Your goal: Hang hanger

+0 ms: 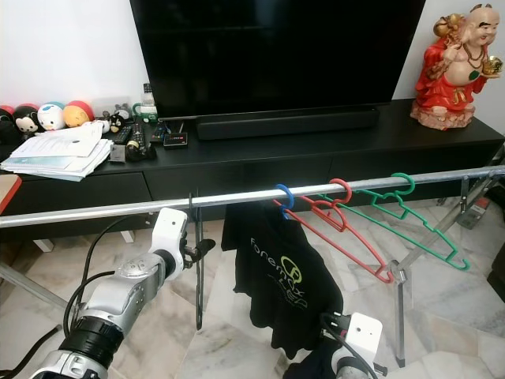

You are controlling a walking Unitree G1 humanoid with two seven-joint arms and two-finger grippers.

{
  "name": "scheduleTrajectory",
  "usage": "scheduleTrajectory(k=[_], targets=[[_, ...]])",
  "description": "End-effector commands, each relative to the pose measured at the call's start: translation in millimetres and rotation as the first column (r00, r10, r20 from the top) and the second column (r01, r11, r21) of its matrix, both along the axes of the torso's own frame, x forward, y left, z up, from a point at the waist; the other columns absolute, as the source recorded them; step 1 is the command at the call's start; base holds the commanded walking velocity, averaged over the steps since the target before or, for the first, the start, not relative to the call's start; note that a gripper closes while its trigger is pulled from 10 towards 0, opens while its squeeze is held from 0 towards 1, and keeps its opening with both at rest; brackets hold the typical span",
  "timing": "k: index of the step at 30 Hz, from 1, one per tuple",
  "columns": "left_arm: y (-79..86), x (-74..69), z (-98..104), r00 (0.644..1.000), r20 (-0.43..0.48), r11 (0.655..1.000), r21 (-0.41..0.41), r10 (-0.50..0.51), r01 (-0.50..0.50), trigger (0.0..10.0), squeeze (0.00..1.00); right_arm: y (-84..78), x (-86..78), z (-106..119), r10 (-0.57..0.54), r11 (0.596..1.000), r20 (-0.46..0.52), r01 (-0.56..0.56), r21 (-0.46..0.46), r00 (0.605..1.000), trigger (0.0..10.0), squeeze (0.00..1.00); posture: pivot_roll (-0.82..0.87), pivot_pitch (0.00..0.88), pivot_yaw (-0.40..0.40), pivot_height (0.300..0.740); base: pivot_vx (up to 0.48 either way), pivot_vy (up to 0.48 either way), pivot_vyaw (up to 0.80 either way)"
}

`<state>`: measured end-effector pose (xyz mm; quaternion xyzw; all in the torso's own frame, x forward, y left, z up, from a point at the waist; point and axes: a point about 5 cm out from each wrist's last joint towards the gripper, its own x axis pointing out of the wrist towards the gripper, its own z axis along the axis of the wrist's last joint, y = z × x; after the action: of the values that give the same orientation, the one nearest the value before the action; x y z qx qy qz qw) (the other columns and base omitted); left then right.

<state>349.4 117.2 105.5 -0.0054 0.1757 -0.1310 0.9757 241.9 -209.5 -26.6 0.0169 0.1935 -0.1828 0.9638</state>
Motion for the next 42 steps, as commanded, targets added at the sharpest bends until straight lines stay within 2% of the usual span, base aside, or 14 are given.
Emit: scheduleTrajectory(k=[1, 8, 15, 23, 26, 34, 35, 36, 37, 38, 42], targets=[[3.3, 6.1, -0.1, 0.999, 0.011, 0.998, 0.060, 0.031, -0.032, 10.0, 0.00, 5.5, 3.9, 0.9, 0.025, 1.000, -0.003, -0.025, 0.004, 1.000, 10.0, 0.00, 0.05, 0.042, 0.027, 0.740, 0.000, 0.000, 0.00], [4.9, 13.3, 6.1, 0.995, 0.063, 0.994, 0.080, 0.073, -0.078, 10.0, 0.00, 5.9, 3.5, 0.8, 0.025, 1.000, -0.001, -0.025, 0.004, 1.000, 10.0, 0.00, 0.05, 0.044, 0.030, 0.740, 0.000, 0.000, 0.00], [3.0, 14.3, 3.6, 0.996, 0.055, 0.994, 0.080, 0.071, -0.075, 10.0, 0.00, 5.5, 3.3, 0.8, 0.026, 1.000, 0.000, -0.026, 0.005, 1.000, 10.0, 0.00, 0.05, 0.044, 0.027, 0.740, 0.000, 0.000, 0.00], [3.0, 16.1, 5.6, 0.994, 0.078, 0.996, 0.043, 0.076, -0.080, 10.0, 0.00, 5.7, 3.0, 0.8, 0.028, 1.000, 0.002, -0.028, 0.006, 1.000, 10.0, 0.00, 0.04, 0.043, 0.027, 0.740, 0.000, 0.000, 0.00], [-2.1, 14.7, 3.8, 0.996, 0.086, 0.999, 0.020, 0.036, -0.038, 10.0, 0.00, 5.7, 1.8, -0.7, 0.031, 0.999, -0.009, -0.031, 0.009, 0.999, 10.0, 0.00, 0.05, 0.038, 0.022, 0.740, 0.000, 0.000, 0.00], [0.1, 15.1, -2.5, 0.997, 0.054, 0.998, -0.029, 0.058, -0.056, 10.0, 0.00, 5.8, -0.1, -1.7, 0.033, 0.999, -0.006, -0.033, 0.015, 0.999, 10.0, 0.00, 0.04, 0.029, 0.026, 0.740, 0.000, 0.000, 0.00], [0.2, 14.9, -3.8, 0.997, 0.048, 0.998, -0.033, 0.058, -0.056, 8.1, 0.00, 5.5, -0.4, -1.7, 0.033, 0.999, -0.006, -0.033, 0.016, 0.999, 10.0, 0.00, 0.03, 0.027, 0.026, 0.740, 0.000, 0.000, 0.00], [0.3, 14.9, -4.5, 0.997, 0.045, 0.998, -0.034, 0.059, -0.057, 3.4, 0.00, 5.3, -0.5, -1.7, 0.033, 0.999, -0.006, -0.033, 0.015, 0.999, 10.0, 0.00, 0.03, 0.027, 0.026, 0.740, 0.000, 0.000, 0.00], [0.1, 14.6, -5.1, 0.997, 0.042, 0.998, -0.035, 0.058, -0.056, 0.4, 0.00, 4.9, -0.7, -1.8, 0.033, 0.999, -0.005, -0.033, 0.015, 0.999, 10.0, 0.00, 0.03, 0.023, 0.026, 0.740, 0.000, 0.000, 0.00], [-0.2, 14.3, -5.7, 0.998, 0.039, 0.998, -0.034, 0.055, -0.054, 0.0, 0.00, 4.6, -1.0, -1.8, 0.033, 0.999, -0.005, -0.033, 0.015, 0.999, 10.0, 0.00, 0.03, 0.022, 0.025, 0.740, 0.000, 0.000, 0.00], [-2.6, 13.6, -6.8, 0.999, 0.037, 0.999, -0.037, 0.037, -0.036, 0.0, 0.00, 3.9, -1.9, -2.3, 0.035, 0.999, -0.007, -0.035, 0.013, 0.999, 10.0, 0.00, 0.03, 0.020, 0.025, 0.740, 0.000, 0.000, 0.00]])
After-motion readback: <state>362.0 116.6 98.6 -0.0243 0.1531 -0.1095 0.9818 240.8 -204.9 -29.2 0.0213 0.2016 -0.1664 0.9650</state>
